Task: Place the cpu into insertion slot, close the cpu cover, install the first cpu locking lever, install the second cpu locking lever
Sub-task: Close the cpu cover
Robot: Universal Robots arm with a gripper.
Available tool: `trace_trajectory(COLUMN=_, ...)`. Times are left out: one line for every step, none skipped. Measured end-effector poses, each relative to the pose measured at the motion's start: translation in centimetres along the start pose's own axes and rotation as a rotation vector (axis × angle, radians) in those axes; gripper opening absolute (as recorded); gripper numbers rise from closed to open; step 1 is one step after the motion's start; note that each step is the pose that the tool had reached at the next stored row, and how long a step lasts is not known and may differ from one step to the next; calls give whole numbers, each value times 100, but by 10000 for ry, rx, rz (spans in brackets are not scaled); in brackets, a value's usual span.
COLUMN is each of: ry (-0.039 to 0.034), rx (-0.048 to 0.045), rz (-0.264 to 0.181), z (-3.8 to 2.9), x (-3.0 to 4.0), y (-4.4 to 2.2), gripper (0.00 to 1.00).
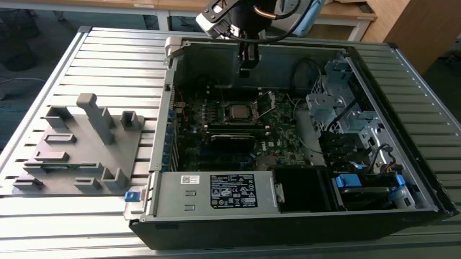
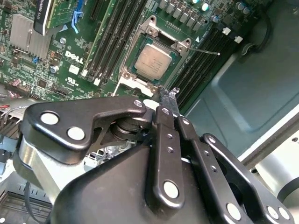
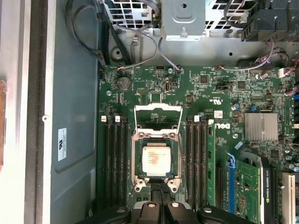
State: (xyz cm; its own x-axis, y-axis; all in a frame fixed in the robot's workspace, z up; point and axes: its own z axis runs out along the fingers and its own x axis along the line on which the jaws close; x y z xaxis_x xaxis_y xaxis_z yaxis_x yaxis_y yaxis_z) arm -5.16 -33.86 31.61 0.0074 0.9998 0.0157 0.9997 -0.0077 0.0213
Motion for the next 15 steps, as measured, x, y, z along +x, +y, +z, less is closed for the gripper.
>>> trace_trajectory(ry=0, rx=0, rz=0, z=8, x=0, y=0, gripper=10)
trace_trajectory(ry=0, rx=0, rz=0, z=15, x=0, y=0, gripper=10)
trace_trajectory(ry=-1, rx=0, rz=0, z=23, x=-1, y=-1, gripper=10)
trace_trajectory(ry=0, rx=0, rz=0, z=30, x=-1, y=-1, gripper=10)
trace_trajectory(ry=-1, rx=0, rz=0, z=38, x=-1, y=-1, gripper=10)
trace_trajectory(ry=-1, rx=0, rz=0, z=46, x=-1, y=-1, gripper=10)
trace_trajectory(ry=0, rx=0, rz=0, z=54, x=-1, y=-1, gripper=10)
trace_trajectory(ry=0, rx=0, rz=0, z=61, x=-1, y=-1, gripper=10)
trace_trajectory(ry=0, rx=0, rz=0, z=68, x=-1, y=-1, gripper=10)
trace_trajectory(ry=0, rx=0, rz=0, z=76, x=-1, y=-2, gripper=10)
trace_trajectory(ry=1, rx=-1, rz=0, z=84, x=-1, y=-2, gripper=10)
trace_trajectory(ry=0, rx=-1, rz=0, z=92, x=-1, y=-2, gripper=10)
trace_trajectory(ry=0, rx=0, rz=0, z=99, x=-2, y=-2, gripper=10)
trace_trajectory(ry=0, rx=0, rz=0, z=107, x=-2, y=-2, gripper=10)
trace_trajectory(ry=0, rx=0, rz=0, z=115, x=-2, y=-2, gripper=10)
